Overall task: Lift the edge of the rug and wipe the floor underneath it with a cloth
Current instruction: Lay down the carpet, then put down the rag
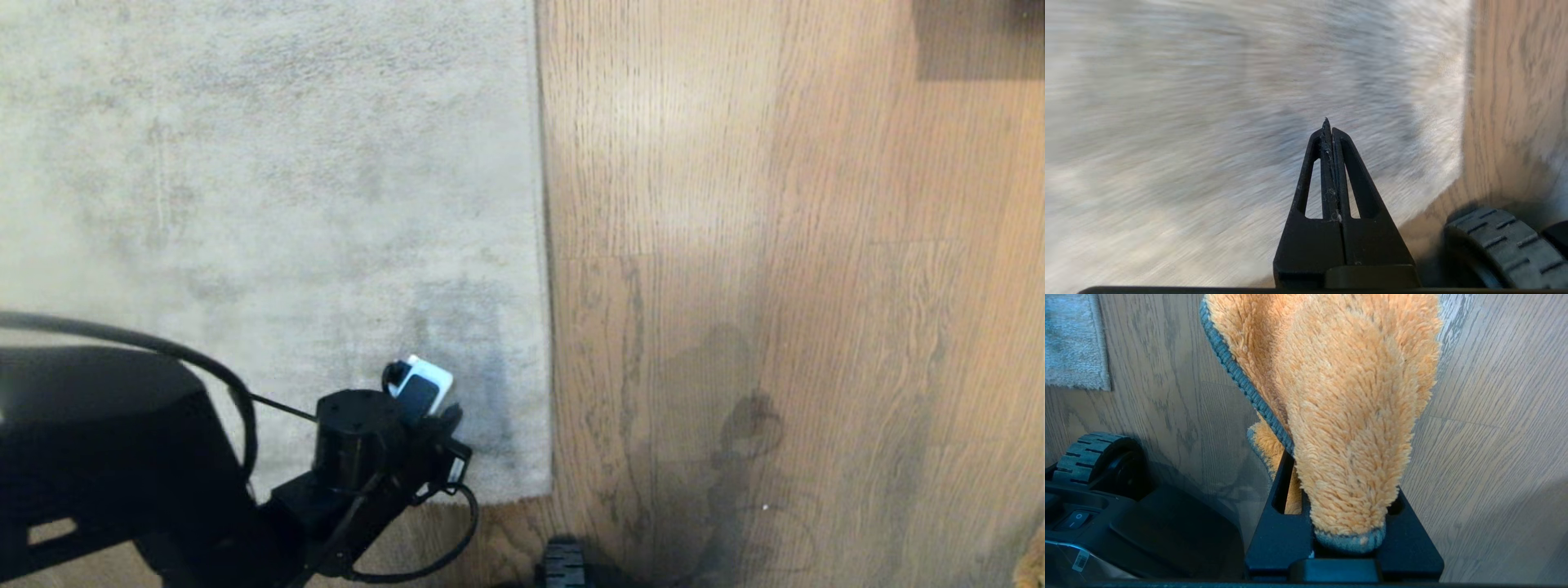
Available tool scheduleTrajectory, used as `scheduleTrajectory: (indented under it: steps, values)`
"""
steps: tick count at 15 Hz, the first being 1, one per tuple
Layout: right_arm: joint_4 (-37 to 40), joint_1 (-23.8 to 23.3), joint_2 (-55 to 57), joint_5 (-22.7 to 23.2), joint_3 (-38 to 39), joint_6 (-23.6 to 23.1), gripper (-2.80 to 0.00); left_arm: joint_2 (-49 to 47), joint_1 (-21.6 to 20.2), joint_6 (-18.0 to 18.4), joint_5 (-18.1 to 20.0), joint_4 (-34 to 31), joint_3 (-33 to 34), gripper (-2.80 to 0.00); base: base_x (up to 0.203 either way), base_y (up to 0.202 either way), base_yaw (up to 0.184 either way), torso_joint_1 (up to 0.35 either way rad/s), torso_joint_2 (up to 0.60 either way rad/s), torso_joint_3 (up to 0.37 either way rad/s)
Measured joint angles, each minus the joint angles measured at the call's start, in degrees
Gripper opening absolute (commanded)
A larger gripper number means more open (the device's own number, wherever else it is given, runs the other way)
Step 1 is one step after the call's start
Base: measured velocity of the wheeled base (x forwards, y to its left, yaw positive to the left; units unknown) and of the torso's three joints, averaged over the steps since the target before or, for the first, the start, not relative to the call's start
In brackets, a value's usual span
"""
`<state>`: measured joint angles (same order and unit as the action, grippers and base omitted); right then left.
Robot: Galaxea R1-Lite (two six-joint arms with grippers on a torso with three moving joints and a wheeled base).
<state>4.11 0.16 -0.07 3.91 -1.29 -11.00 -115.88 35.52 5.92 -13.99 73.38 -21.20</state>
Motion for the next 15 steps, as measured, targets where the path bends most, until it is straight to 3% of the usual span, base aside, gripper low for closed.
scheduleTrajectory:
  steps: [10,15]
  values:
    - [-0.01,0.0,0.0,0.0,0.0,0.01,-2.8,35.25,-11.32,-0.06,0.49,-15.97,16.86,-2.8,0.0,0.0,0.0,0.0,0.0,0.0]
    - [0.0,0.0,0.0,0.0,0.0,0.02,-2.8,56.58,-18.84,0.06,0.66,-31.89,20.61,-2.8,0.0,0.0,0.0,0.0,0.0,0.0]
